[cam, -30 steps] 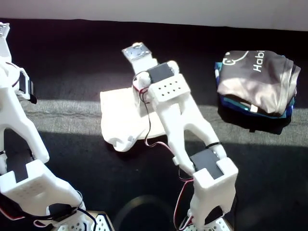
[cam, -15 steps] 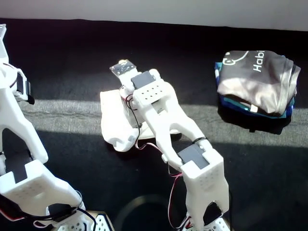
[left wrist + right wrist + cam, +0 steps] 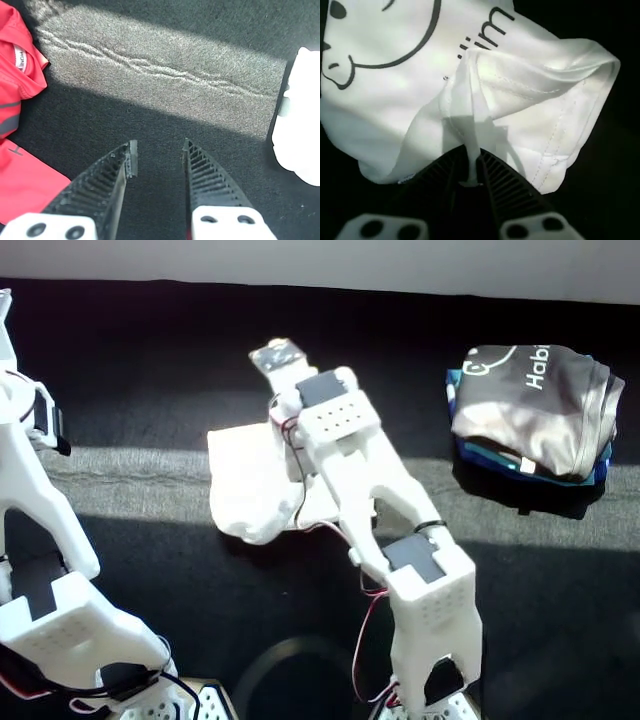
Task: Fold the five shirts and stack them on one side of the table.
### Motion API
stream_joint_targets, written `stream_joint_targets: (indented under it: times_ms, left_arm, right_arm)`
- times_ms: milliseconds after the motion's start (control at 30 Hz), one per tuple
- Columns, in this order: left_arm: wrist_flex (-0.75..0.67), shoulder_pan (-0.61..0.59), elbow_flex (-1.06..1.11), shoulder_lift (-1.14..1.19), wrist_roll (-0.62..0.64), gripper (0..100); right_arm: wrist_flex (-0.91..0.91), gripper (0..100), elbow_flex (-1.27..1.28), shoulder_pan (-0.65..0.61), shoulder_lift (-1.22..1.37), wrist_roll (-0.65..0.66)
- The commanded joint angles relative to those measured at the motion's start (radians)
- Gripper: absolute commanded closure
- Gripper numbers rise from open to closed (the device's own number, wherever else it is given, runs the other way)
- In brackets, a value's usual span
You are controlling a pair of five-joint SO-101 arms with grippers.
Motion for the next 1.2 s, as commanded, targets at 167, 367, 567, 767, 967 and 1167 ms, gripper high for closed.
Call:
stream_joint_targets:
  times_ms: [167, 367, 567, 767, 967, 1167]
  left_arm:
    - [-0.028, -0.004, -0.004, -0.051, -0.009, 85]
    - [-0.034, -0.002, -0.004, -0.051, -0.009, 85]
    - [-0.032, 0.015, -0.004, -0.051, -0.009, 84]
    - [-0.031, 0.113, -0.004, -0.051, -0.006, 84]
    - [-0.034, 0.275, -0.005, -0.004, -0.003, 84]
    - [-0.141, 0.476, -0.012, 0.193, 0.097, 84]
  right_arm:
    - [0.213, 99.2, -0.317, 0.266, -0.012, 0.091]
    - [0.219, 99.2, -0.254, 0.323, -0.005, 0.112]
    - [0.217, 99.2, -0.101, 0.323, -0.01, 0.112]
    - [0.216, 99.2, 0.041, 0.326, -0.007, 0.112]
    - [0.217, 99.0, 0.096, 0.323, -0.013, 0.11]
    - [0.217, 90.2, 0.091, 0.331, -0.15, 0.104]
